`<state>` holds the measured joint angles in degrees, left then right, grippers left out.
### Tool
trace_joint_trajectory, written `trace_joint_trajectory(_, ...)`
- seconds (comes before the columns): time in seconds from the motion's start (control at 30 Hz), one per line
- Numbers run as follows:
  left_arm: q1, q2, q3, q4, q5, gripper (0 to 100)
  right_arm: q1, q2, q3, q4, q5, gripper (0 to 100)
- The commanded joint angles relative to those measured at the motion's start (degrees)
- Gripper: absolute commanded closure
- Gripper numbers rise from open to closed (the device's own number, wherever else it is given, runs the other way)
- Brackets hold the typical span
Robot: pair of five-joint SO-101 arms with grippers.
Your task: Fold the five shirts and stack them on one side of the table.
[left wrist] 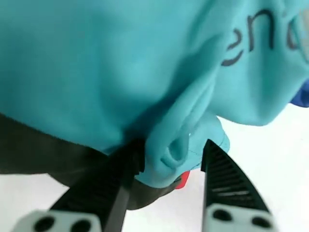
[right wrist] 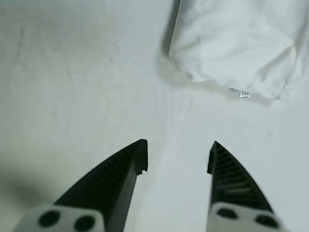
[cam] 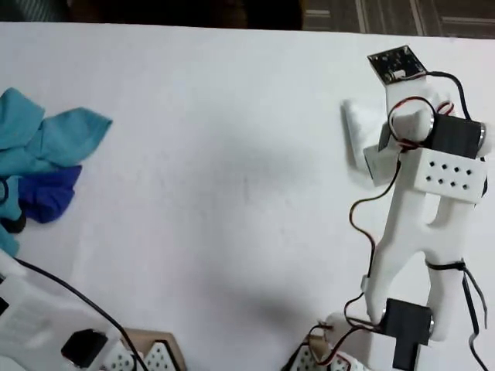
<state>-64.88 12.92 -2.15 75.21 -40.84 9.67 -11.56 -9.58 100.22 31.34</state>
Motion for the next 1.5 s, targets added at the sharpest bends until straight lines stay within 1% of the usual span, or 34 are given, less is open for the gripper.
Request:
trace_joint_trajectory(0.0,1.1,-0.4,-0.2,-0.8,-0.1,97,-0.7,-2.7,-0.3,0.7,-0.5,79.0)
trace_joint_trajectory(0.03,1.1,-0.5,-0.2,-0.7,0.0,99,-0.7,-2.7,-0.3,0.7,-0.5,79.0)
trace_joint_trajectory(0.07,1.1,-0.8,-0.2,-0.5,0.5,96,-0.7,-2.7,-0.1,0.7,-0.5,79.0)
trace_joint_trajectory(0.13,1.1,-1.0,-0.7,-0.4,2.5,98,-0.7,-2.7,1.1,0.7,-0.5,79.0)
trace_joint_trajectory(0.2,1.8,-1.3,-0.7,-0.3,3.5,97,-0.8,-2.7,3.0,0.7,-0.5,79.0)
trace_joint_trajectory(0.27,3.0,-2.8,-0.7,2.0,3.9,97,-1.3,-2.9,5.0,-0.1,-0.5,79.0)
trace_joint_trajectory(0.4,7.8,-9.3,-0.7,7.7,4.8,97,-1.6,-3.2,7.7,-1.3,-0.6,79.0)
trace_joint_trajectory(0.5,11.5,-16.8,-0.7,10.1,7.7,97,-1.5,-3.2,8.2,-1.3,-0.6,79.0)
trace_joint_trajectory(0.6,16.7,-25.3,-0.7,12.3,8.4,97,-1.3,-3.2,8.2,-1.3,-0.6,79.0)
trace_joint_trajectory(0.7,23.9,-34.4,-0.7,14.3,8.4,97,-1.3,-3.2,8.2,-1.3,-0.6,79.0)
trace_joint_trajectory(0.8,32.9,-43.0,-0.7,15.8,9.8,97,-1.2,-3.0,8.2,-1.3,-0.6,79.0)
trace_joint_trajectory(0.9,43.3,-50.0,-0.7,16.2,12.6,97,-0.7,-2.9,8.2,-1.4,-2.4,79.0)
trace_joint_trajectory(1.0,54.9,-54.9,-0.7,16.3,14.3,97,2.2,-2.9,8.1,-3.3,-5.5,79.0)
trace_joint_trajectory(1.1,65.1,-56.8,-0.7,16.3,16.5,97,7.8,-2.7,8.2,-6.5,-8.2,79.0)
trace_joint_trajectory(1.27,77.5,-56.8,-0.7,15.8,21.6,97,16.0,-2.6,8.4,-10.1,-9.1,79.0)
trace_joint_trajectory(1.37,85.1,-56.8,-0.8,16.2,23.6,97,18.2,-2.6,11.2,-12.3,-9.1,79.0)
trace_joint_trajectory(1.47,90.9,-57.0,-0.8,18.5,25.6,97,18.3,-2.6,16.8,-15.5,-9.1,79.0)
